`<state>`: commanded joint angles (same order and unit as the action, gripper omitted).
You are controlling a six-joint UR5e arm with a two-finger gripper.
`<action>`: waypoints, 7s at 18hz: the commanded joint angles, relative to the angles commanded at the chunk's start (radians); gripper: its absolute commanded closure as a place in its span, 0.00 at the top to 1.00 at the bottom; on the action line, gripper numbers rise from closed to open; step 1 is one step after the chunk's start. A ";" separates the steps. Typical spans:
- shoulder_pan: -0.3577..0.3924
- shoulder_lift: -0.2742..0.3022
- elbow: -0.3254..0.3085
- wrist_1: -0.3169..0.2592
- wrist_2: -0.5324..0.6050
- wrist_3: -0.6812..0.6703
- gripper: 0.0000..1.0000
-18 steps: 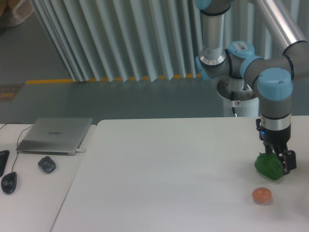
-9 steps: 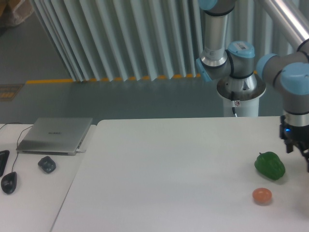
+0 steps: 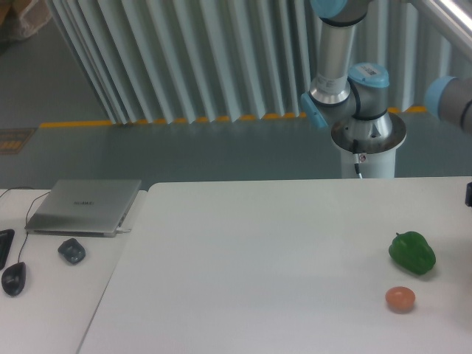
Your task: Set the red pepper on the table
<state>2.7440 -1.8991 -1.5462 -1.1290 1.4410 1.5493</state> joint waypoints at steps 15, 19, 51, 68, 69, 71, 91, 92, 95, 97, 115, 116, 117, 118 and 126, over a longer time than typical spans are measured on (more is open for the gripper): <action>0.088 -0.035 0.021 0.002 -0.013 0.095 1.00; 0.105 -0.051 0.035 0.002 -0.008 0.137 1.00; 0.151 -0.115 0.012 -0.009 -0.002 0.164 0.94; 0.143 -0.114 0.067 -0.127 0.004 0.158 0.62; 0.141 -0.110 0.067 -0.127 0.001 0.158 0.62; 0.141 -0.107 0.078 -0.140 -0.016 0.150 0.62; -0.004 -0.074 0.225 -0.393 -0.123 -0.098 0.62; -0.033 -0.068 0.225 -0.388 -0.125 -0.150 0.62; -0.113 -0.064 0.221 -0.376 -0.122 -0.274 0.62; -0.141 -0.066 0.207 -0.347 -0.122 -0.352 0.62; -0.294 -0.097 0.167 -0.031 -0.065 -0.606 0.59; -0.296 -0.098 0.172 -0.028 -0.057 -0.607 0.59; -0.299 -0.098 0.170 -0.026 -0.056 -0.609 0.59; -0.309 -0.098 0.157 -0.026 -0.053 -0.606 0.59; -0.398 -0.104 0.103 -0.032 -0.040 -0.624 0.59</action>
<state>2.3456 -2.0034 -1.4434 -1.1612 1.4005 0.9250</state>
